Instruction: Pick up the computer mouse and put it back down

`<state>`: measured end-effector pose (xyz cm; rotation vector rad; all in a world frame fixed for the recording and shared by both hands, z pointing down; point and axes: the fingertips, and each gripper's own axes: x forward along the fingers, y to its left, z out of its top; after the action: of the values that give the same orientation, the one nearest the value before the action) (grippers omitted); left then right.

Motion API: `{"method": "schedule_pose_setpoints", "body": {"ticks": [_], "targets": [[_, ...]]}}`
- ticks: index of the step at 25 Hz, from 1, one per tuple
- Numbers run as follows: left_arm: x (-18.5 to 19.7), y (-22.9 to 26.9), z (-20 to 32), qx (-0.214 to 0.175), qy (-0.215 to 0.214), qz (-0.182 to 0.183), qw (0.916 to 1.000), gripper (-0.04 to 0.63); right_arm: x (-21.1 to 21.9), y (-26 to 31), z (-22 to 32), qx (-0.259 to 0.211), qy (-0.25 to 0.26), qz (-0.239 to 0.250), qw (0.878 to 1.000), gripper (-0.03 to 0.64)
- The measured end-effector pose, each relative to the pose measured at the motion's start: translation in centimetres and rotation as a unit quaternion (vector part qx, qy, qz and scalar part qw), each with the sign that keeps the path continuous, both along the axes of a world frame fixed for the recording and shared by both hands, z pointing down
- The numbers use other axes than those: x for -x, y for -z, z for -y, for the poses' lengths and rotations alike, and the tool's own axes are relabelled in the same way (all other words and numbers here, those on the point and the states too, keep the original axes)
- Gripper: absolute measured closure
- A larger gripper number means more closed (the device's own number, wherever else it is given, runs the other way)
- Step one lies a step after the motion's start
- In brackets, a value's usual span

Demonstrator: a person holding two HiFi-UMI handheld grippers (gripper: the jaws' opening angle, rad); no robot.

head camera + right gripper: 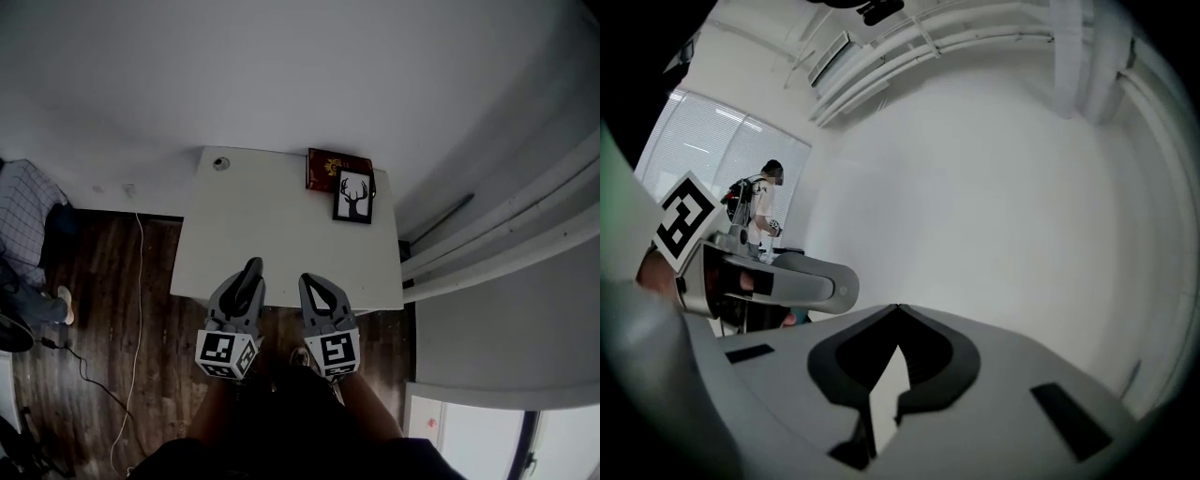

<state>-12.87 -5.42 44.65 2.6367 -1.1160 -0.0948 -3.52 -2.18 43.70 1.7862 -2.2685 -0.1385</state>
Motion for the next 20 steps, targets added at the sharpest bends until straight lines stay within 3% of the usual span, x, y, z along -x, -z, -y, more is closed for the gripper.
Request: {"method": "schedule_pose_setpoints", "body": {"ticks": [7,13,20], "targets": [[-2.3,1.6,-2.9,-0.024,0.016,0.023,0.9993,0.463,-1.9,1.9,-2.9,-0.019,0.022,0.017,0.999,0.597],[-7.3,2.1,-7.4,-0.019,0.008,-0.009,0.9998,0.463,-5.9,3.5,-7.2,-0.017,0.019,0.030,0.999,0.597],[-11.8,2.1,-11.3,-0.049,-0.001,0.031,0.9983,0.463,-9.6,2.2,-10.9,-0.014,0.012,0.044,0.999,0.597]]}}
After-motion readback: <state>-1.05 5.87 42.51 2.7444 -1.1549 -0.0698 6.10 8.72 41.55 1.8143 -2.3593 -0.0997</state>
